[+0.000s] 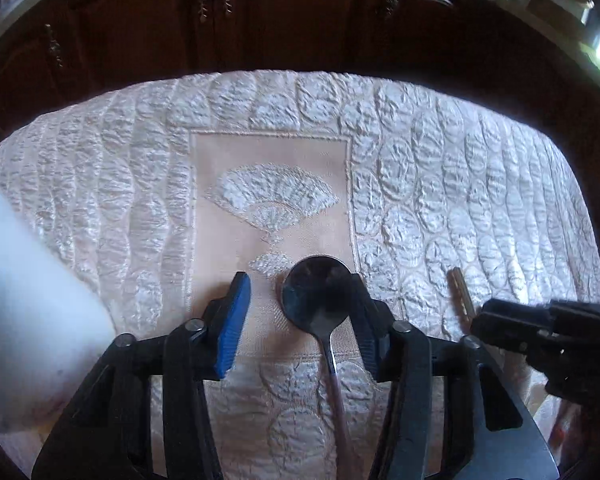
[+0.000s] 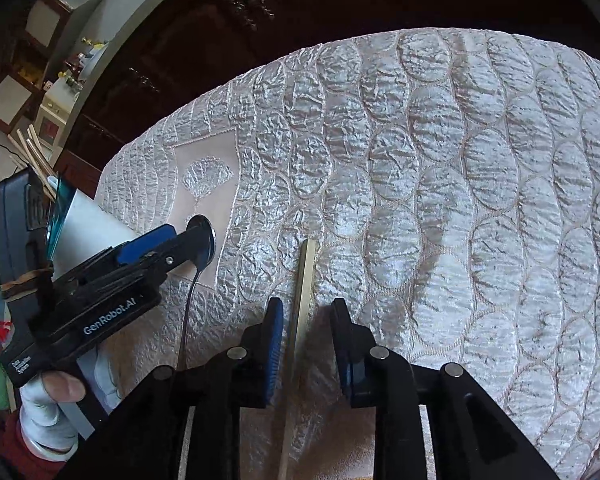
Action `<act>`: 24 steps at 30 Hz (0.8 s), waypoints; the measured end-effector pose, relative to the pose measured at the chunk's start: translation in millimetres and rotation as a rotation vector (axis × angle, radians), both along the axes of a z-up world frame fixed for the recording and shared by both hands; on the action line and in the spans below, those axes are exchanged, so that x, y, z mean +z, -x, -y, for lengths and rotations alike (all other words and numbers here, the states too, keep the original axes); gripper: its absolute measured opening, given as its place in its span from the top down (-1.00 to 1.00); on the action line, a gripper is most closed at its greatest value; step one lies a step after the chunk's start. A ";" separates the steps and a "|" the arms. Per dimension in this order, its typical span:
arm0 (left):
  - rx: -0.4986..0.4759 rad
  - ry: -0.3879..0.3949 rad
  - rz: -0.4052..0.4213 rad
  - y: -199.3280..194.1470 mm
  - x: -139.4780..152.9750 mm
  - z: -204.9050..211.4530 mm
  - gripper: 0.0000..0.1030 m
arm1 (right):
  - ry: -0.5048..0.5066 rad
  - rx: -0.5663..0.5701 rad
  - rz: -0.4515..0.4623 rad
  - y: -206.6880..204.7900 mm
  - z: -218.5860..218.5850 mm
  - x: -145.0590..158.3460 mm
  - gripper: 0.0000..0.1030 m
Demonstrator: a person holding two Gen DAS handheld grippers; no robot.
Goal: Organize utensils
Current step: 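Close the left tool on the metal spoon while the right tool grasps the wooden chopstick, then lift the spoon with the left tool while the right tool carries the chopstick over the cup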
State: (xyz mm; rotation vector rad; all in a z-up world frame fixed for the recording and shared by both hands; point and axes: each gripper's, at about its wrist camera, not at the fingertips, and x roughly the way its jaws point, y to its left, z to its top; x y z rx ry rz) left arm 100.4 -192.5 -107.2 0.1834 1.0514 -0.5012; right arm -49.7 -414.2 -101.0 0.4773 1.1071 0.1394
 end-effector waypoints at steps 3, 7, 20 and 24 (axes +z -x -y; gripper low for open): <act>-0.030 -0.006 0.001 -2.9 -3.3 4.8 0.50 | -0.004 0.020 -0.005 -20.2 4.0 1.8 0.51; -0.042 0.018 -0.014 -13.1 -3.6 8.8 0.73 | -0.024 0.028 -0.012 -38.5 6.4 -1.1 0.51; -0.037 0.092 -0.072 21.8 26.7 -43.1 0.96 | 0.107 0.119 0.030 -44.9 -38.2 17.1 0.90; -0.028 0.123 -0.068 43.7 40.6 -62.5 0.97 | 0.096 0.104 0.084 -26.4 -44.5 41.4 0.90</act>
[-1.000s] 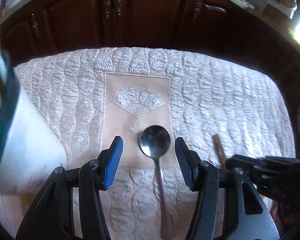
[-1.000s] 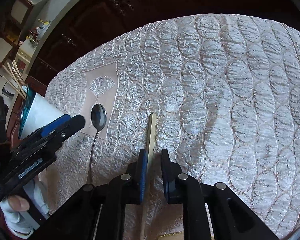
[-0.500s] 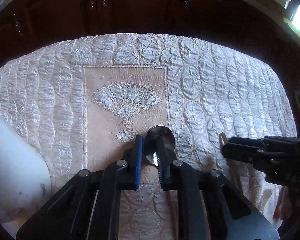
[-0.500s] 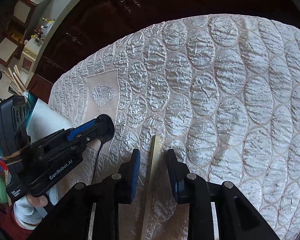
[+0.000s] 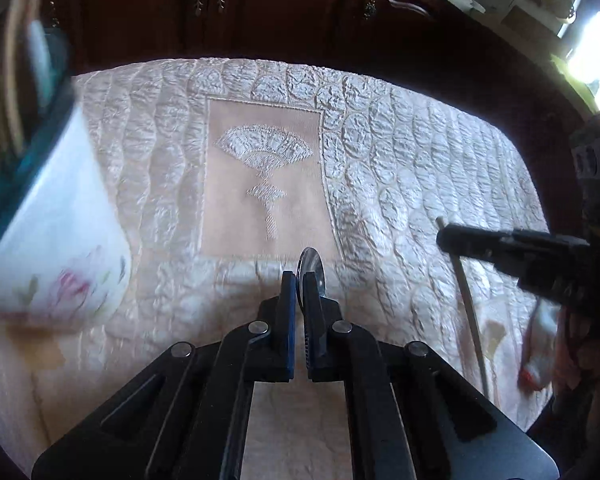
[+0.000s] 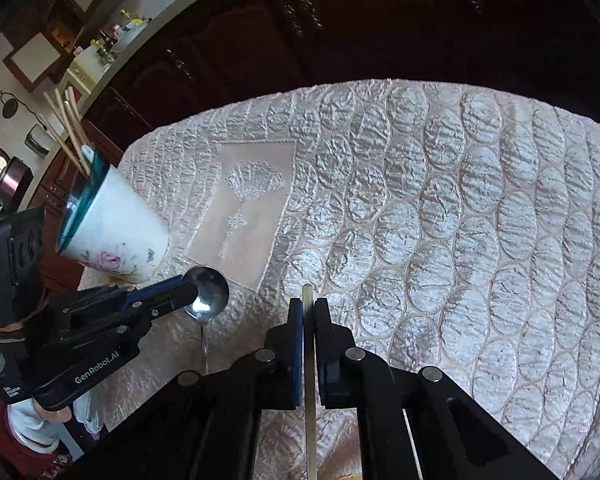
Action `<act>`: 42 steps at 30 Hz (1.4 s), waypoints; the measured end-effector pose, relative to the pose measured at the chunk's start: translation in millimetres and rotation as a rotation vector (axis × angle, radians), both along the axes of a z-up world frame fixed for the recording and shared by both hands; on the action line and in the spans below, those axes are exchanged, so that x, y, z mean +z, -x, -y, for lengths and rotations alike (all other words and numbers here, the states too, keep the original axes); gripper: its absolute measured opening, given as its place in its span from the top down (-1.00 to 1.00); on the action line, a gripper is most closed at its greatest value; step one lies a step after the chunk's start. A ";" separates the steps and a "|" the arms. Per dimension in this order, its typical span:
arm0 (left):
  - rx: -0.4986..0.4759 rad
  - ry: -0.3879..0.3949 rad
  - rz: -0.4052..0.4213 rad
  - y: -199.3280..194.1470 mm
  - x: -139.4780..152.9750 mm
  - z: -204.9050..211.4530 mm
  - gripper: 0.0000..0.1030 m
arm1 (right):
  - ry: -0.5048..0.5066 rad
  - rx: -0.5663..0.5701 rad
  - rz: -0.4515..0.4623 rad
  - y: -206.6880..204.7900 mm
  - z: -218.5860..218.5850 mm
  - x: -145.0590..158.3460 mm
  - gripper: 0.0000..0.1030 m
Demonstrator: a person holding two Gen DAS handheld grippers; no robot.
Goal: Organize utensils
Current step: 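Lift the spoon with the left tool while the right tool carries the chopstick over the cup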
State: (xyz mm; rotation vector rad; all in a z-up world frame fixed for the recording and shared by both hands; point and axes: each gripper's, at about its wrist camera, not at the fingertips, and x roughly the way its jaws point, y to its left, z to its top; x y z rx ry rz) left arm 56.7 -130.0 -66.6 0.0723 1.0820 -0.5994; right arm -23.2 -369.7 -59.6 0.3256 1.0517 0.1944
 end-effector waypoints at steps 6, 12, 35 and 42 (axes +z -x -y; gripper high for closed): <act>0.014 0.022 0.066 26.4 34.3 -30.5 0.97 | -0.015 0.010 0.114 30.4 -6.3 50.1 0.90; 0.040 0.023 0.136 41.5 66.5 -52.7 0.98 | -0.005 0.038 0.207 59.0 -18.0 97.9 0.90; 0.142 0.070 0.295 54.0 150.7 -131.5 0.98 | 0.016 0.157 0.384 41.1 -95.4 191.0 0.90; 0.170 0.067 0.324 49.7 163.9 -146.2 0.98 | 0.006 0.187 0.419 33.5 -112.6 208.9 0.91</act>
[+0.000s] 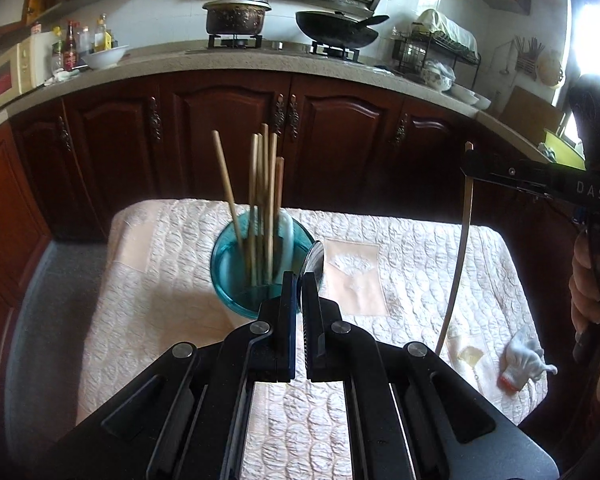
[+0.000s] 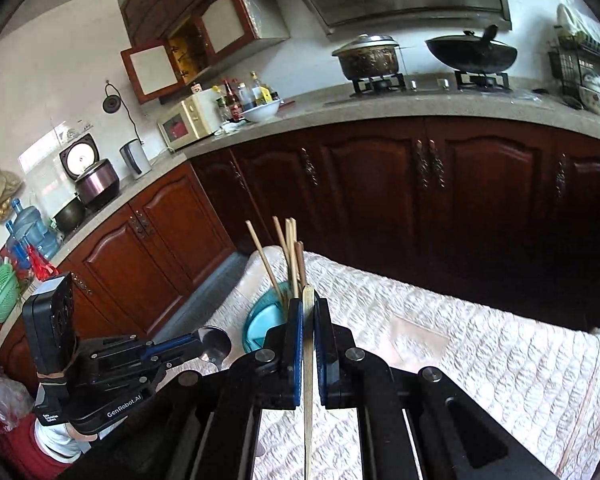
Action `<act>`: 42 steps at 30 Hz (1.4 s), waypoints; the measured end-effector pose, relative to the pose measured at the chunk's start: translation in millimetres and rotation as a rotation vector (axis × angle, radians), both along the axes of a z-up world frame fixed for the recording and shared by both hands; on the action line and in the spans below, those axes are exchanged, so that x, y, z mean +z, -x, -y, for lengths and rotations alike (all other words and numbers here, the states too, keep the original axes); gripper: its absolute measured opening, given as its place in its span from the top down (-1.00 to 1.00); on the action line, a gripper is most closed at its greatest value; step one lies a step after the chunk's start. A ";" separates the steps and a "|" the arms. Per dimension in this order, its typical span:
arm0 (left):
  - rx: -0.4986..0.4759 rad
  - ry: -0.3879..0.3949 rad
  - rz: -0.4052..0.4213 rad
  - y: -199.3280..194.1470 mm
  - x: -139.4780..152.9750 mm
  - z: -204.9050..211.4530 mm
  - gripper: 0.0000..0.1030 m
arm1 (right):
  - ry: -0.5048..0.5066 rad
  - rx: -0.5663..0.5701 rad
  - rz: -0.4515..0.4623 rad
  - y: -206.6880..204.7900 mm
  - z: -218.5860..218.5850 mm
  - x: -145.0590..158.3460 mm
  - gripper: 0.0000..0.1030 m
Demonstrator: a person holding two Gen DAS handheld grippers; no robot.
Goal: Organize utensils
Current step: 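Lift the spoon with the left tool while the right tool carries the chopstick over the cup, then lower the spoon into the cup and open the left tool while the right tool releases the chopstick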
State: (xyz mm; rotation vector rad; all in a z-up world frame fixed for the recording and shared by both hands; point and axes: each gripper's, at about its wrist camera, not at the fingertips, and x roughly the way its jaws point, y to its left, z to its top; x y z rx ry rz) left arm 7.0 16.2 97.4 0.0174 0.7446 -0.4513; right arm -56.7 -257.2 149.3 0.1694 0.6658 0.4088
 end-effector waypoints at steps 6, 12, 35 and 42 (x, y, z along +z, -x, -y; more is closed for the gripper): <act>0.021 0.015 0.012 -6.0 9.0 -12.2 0.98 | 0.000 0.021 0.013 -6.9 -14.3 9.2 0.91; 0.053 0.024 0.054 -13.3 28.8 -26.0 0.98 | 0.000 0.032 0.026 -16.9 -25.4 20.3 0.91; 0.188 -0.057 0.159 -67.8 33.7 -35.9 0.98 | -0.011 -0.020 0.059 -78.1 -49.7 36.4 0.90; 0.224 -0.101 0.183 -81.9 20.9 -31.4 0.98 | -0.034 -0.060 0.082 -95.7 -48.8 37.2 0.91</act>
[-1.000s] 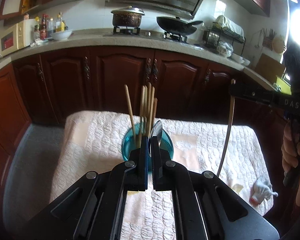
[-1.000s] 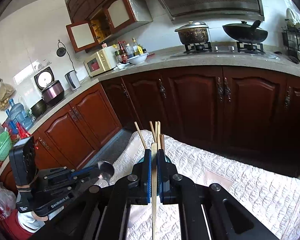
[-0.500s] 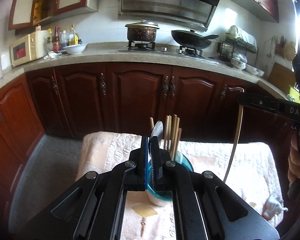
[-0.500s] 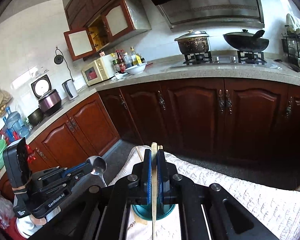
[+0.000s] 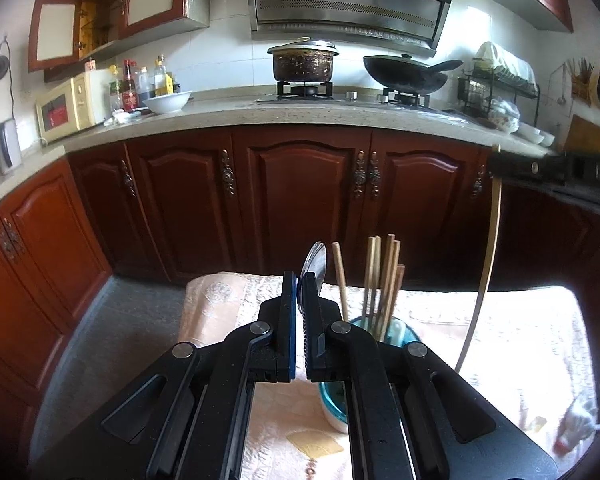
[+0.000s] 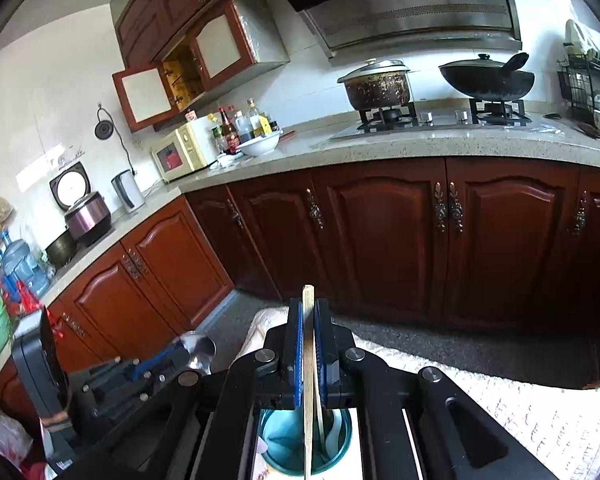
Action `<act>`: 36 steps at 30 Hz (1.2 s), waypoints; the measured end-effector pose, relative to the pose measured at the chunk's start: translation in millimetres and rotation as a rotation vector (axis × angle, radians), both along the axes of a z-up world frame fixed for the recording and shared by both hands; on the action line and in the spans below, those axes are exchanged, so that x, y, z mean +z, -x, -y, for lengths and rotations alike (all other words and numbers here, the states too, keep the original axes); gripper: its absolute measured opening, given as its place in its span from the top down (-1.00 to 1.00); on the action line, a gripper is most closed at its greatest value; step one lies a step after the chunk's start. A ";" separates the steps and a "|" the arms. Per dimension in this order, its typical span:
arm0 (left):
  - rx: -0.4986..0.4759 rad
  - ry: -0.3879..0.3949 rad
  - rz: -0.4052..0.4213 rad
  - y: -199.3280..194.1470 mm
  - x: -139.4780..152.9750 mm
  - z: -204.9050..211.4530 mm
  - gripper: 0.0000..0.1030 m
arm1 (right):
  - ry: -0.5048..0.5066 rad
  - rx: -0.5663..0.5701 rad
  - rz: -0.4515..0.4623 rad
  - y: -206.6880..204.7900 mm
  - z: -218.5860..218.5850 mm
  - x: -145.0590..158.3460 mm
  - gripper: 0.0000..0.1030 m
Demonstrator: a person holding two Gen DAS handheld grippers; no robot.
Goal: Organize utensils
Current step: 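Lower the spoon into the cup and open the left tool while the right tool releases the chopstick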
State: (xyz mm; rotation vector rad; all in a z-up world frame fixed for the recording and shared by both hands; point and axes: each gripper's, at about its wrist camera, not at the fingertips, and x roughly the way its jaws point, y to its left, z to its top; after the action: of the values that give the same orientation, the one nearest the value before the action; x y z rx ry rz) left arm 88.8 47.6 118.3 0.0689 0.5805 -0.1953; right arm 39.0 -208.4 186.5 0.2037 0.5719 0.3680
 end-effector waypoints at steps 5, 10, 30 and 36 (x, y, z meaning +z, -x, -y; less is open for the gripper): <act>0.025 -0.037 0.028 -9.5 -9.2 2.5 0.98 | -0.025 -0.051 0.026 -14.3 4.2 -4.2 0.91; 0.038 -0.067 0.045 -17.5 -21.7 8.2 0.98 | -0.032 -0.099 0.044 -27.8 7.6 -13.8 0.91; -0.018 -0.152 -0.028 -11.3 -80.3 42.5 0.98 | 0.010 -0.051 -0.037 -31.9 -1.7 -74.0 0.90; -0.012 -0.105 -0.089 -15.5 -85.9 41.9 0.97 | 0.012 -0.071 -0.059 -39.9 2.6 -77.3 0.91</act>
State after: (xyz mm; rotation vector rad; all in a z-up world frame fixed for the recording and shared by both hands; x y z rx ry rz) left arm 104.3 5.7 32.4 0.1665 0.6786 -0.1799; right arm 78.9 -210.9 109.2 0.2230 0.6233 0.2900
